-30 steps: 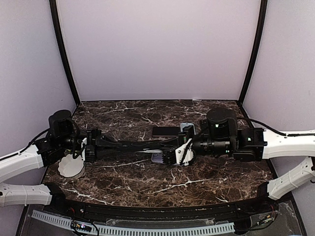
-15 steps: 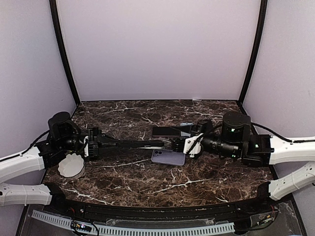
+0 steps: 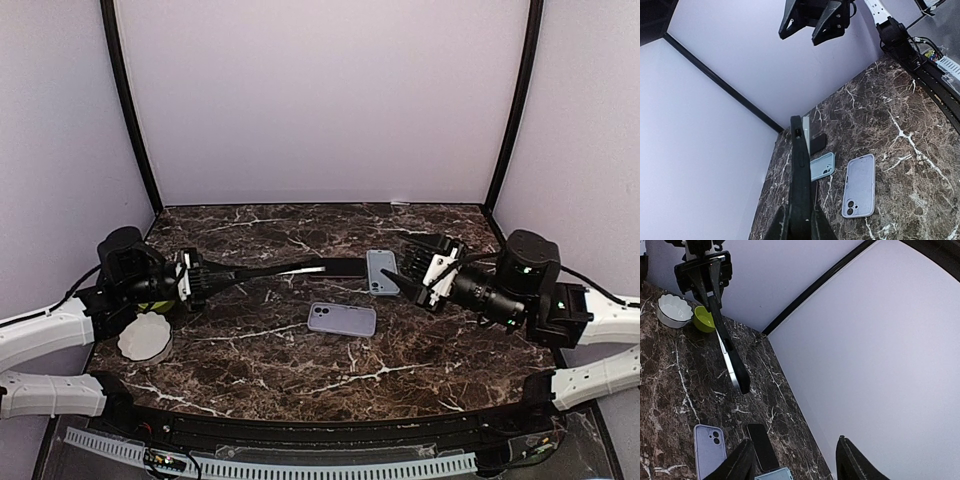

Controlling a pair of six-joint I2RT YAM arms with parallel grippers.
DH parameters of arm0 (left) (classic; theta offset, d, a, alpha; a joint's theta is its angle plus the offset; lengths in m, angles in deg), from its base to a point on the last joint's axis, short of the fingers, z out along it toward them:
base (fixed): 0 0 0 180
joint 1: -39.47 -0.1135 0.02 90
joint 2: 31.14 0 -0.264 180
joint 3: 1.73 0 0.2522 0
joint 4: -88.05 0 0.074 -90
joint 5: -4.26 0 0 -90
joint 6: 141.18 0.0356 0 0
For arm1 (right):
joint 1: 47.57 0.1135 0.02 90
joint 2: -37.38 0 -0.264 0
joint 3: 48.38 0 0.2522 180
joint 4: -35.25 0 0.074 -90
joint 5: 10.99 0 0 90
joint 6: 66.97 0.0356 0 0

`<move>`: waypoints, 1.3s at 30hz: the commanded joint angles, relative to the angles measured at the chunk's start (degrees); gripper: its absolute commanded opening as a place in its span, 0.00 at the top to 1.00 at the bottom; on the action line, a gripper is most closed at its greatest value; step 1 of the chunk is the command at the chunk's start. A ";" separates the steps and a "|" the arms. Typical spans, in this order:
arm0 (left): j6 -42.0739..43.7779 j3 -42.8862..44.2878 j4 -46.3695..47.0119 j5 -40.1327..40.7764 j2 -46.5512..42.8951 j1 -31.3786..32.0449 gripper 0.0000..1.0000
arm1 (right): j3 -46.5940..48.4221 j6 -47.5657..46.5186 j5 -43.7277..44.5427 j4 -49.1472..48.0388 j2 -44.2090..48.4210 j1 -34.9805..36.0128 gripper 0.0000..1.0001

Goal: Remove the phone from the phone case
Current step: Remove the top right corner of the phone case from itself, then pass from the left arm to the right

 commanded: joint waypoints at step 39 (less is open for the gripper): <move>-27.87 0.89 17.63 -15.14 2.33 -0.63 1.00 | 15.03 14.36 -37.56 14.12 -13.91 -3.92 0.47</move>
